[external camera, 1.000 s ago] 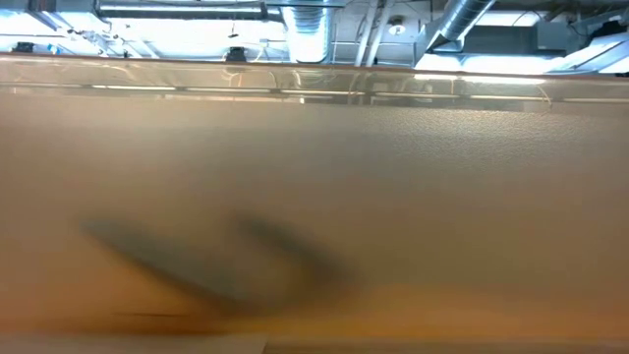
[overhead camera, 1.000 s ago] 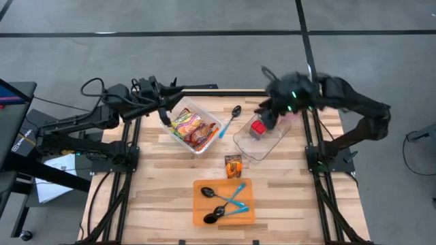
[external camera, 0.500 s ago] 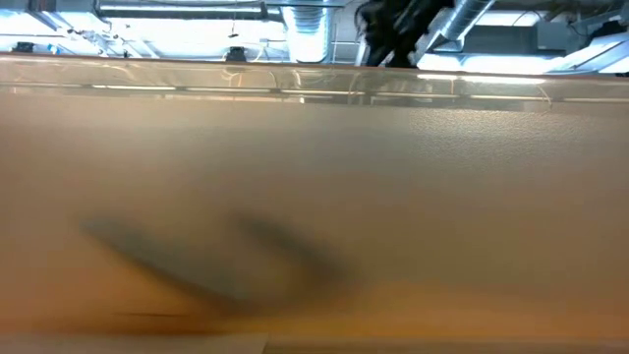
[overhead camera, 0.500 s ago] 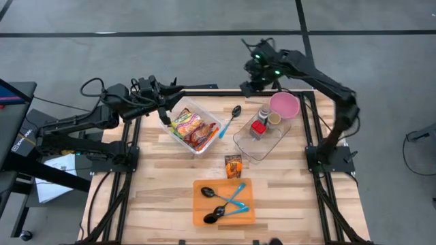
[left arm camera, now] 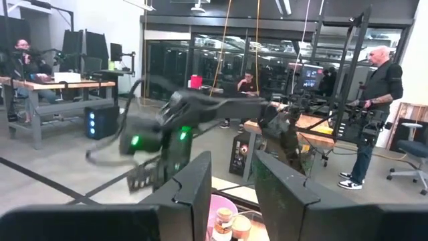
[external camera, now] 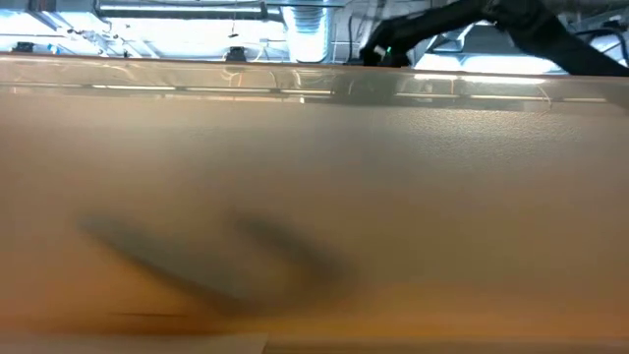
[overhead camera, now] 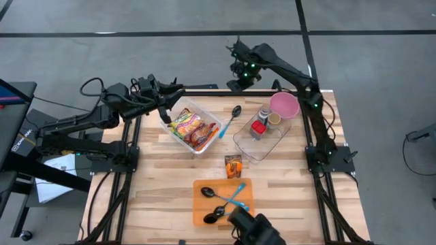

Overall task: Pick & Place Food Item
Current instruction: Put the black spoon into the orange bin

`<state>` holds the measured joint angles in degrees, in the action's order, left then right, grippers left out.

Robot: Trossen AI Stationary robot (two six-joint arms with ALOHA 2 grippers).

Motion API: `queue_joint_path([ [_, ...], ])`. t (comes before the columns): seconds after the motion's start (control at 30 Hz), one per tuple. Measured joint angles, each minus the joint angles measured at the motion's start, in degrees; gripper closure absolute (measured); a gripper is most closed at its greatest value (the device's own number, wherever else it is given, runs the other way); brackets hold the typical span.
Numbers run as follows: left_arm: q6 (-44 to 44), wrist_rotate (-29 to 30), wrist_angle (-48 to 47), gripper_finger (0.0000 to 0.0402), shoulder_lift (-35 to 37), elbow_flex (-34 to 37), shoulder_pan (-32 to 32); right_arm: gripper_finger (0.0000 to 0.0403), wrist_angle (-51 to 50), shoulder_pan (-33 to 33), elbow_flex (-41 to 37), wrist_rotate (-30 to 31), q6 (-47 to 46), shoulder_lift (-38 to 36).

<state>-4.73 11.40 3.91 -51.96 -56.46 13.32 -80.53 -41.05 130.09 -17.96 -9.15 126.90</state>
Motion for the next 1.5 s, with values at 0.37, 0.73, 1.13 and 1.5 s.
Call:
queue_joint_path([
  [0.37, 0.0, -0.04, -0.02, 0.0297, 0.0, -0.01, 0.0, 0.0259, 0.74, -1.14, -0.1, 0.01, 0.57, 5.8],
  [0.73, 0.0, -0.14, -0.03, 0.0297, 0.0, -0.01, 0.22, 0.0259, -3.16, -3.15, -0.12, -0.9, -1.99, 11.05],
  [1.13, 0.0, -0.12, -0.03, 0.0297, 0.0, -0.01, 0.31, 0.0259, -4.5, -5.32, -0.12, 0.0, -1.39, 11.27],
  [1.5, -0.02, -0.07, -0.01, 0.0297, 0.0, -0.01, 0.31, 0.0259, -3.78, -2.11, -4.01, -0.88, -2.74, 11.14],
])
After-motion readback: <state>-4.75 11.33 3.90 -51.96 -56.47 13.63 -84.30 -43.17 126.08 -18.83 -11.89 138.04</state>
